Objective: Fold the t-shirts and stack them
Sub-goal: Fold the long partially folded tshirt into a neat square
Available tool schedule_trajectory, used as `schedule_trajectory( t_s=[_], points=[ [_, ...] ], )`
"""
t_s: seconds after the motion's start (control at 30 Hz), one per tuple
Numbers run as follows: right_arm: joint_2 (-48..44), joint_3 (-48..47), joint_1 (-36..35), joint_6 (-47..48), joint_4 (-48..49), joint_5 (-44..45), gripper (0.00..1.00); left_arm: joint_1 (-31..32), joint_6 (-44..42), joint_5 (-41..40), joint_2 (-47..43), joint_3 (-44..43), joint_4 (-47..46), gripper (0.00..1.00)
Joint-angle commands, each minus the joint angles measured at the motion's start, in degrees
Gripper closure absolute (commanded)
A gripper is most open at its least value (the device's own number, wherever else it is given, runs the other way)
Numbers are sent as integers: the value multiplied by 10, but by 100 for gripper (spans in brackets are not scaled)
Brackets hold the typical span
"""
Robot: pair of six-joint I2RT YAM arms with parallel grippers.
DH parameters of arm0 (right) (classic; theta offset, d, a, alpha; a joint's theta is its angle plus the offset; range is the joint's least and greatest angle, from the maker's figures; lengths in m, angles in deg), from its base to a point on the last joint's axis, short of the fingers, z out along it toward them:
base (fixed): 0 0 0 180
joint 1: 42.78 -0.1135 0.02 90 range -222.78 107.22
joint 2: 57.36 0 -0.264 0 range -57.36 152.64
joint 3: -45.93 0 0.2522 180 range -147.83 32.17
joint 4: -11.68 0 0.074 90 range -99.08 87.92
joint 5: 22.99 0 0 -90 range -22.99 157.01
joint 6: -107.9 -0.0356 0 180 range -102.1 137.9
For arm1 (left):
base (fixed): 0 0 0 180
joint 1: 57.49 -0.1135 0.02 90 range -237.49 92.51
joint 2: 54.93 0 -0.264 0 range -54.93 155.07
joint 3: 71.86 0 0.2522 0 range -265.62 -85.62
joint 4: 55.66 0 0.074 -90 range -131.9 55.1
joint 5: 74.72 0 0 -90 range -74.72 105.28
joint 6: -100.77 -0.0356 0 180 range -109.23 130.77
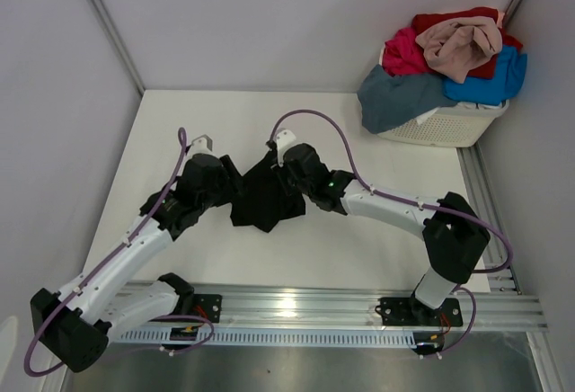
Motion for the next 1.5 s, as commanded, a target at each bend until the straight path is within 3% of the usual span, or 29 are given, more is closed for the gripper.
schedule_trajectory(
  t_s=[0.0, 0.17, 0.4, 0.5, 0.6, 0.87, 1.1, 1.47],
  points=[
    [-26, 12, 4, -31, 38, 168, 100, -6, 3, 7, 4, -3, -18, 38],
    [-83, 83, 57, -121, 91, 235, 100, -6, -1, 17, 14, -3, -30, 38],
    [-138, 144, 127, -220, 68, 310, 100, -5, -6, 30, 32, -8, -40, 38],
    [-148, 162, 132, -217, 72, 344, 100, -5, -6, 36, 41, -11, -45, 38],
    [-139, 156, 129, -188, 88, 309, 100, -6, -8, 44, 54, -15, -50, 38],
    [-49, 90, 89, -58, 87, 280, 100, -6, -8, 50, 68, -27, -49, 39],
    [100, -53, 27, 41, 14, 302, 100, -6, -10, 39, 46, -22, -27, 38],
    [257, -150, -34, 83, -58, 330, 100, -5, 6, 2, -55, 35, 3, 39]
  ],
)
